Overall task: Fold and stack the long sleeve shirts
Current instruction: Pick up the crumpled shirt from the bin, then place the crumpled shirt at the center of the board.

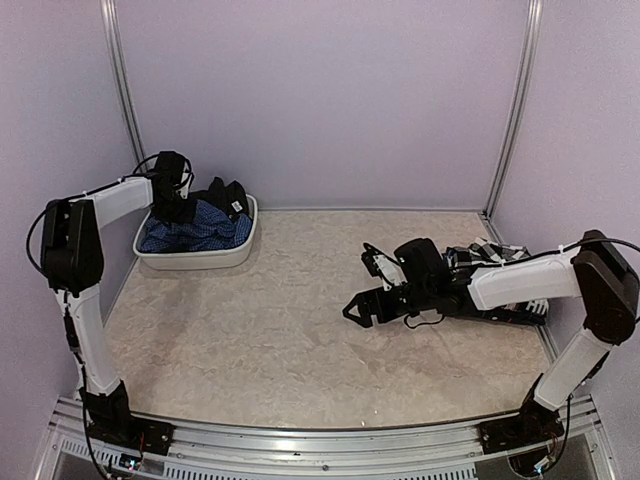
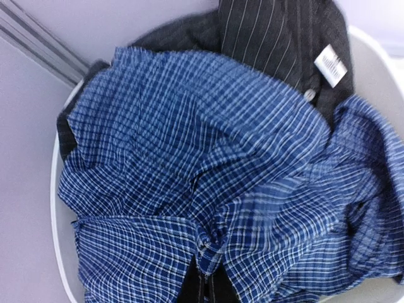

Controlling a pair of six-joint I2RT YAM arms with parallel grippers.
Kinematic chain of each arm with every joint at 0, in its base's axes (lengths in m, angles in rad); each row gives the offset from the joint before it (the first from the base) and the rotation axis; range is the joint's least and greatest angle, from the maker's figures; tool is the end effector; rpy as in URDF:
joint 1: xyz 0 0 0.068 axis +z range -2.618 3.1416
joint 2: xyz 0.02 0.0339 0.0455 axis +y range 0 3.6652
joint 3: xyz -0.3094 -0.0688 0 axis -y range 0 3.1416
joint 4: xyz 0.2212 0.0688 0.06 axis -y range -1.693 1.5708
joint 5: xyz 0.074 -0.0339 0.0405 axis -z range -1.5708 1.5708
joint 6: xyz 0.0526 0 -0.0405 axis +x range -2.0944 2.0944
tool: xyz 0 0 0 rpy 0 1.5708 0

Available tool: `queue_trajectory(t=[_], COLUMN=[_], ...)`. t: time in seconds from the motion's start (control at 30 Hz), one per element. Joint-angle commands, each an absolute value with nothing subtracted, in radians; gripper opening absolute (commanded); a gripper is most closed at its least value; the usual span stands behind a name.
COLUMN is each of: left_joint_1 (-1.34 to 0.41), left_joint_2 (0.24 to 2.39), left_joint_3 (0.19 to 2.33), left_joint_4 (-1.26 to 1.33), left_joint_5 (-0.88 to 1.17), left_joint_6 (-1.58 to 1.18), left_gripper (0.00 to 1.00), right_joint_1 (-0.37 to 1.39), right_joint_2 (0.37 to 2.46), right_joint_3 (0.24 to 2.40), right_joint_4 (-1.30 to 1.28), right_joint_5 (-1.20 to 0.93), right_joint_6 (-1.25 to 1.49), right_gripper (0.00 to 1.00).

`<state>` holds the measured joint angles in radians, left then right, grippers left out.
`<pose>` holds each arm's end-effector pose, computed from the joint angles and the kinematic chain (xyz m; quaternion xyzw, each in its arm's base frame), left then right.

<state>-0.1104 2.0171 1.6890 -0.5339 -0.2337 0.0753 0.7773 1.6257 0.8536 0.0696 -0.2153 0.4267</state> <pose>0.4623 -0.0390 0.2831 0.0461 0.9312 0.1033 0.3465 0.2295 0.2416 0.2301 -0.2018 0.8803 0.3172 0.2895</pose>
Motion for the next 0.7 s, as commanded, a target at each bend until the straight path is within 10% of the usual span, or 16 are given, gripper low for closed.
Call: queue_trajectory(t=[0.0,0.2,0.67], left_joint_1=[-0.196,-0.515,-0.878], left_joint_2=[1.834,1.692,1.557], left_joint_3=[1.816,2.076,1.673], left_joint_4=[-0.508,-0.43,-0.182], left_joint_5=[-0.13,-0.17,0.003], left_joint_6=[0.018,-0.037,-0.079], left_gripper=[0.0,0.0,0.05], right_joint_1=[0.788,0.788,0.784], right_joint_2=[1.547,1.468,1.273], right_joint_3=[0.847,0.853,0.726], right_joint_4=[0.027,-0.015,-0.058], right_joint_5=[-0.159,-0.096,0.041], right_joint_6=[0.433,0.446,0.516], right_gripper=[0.94,0.94,0.97])
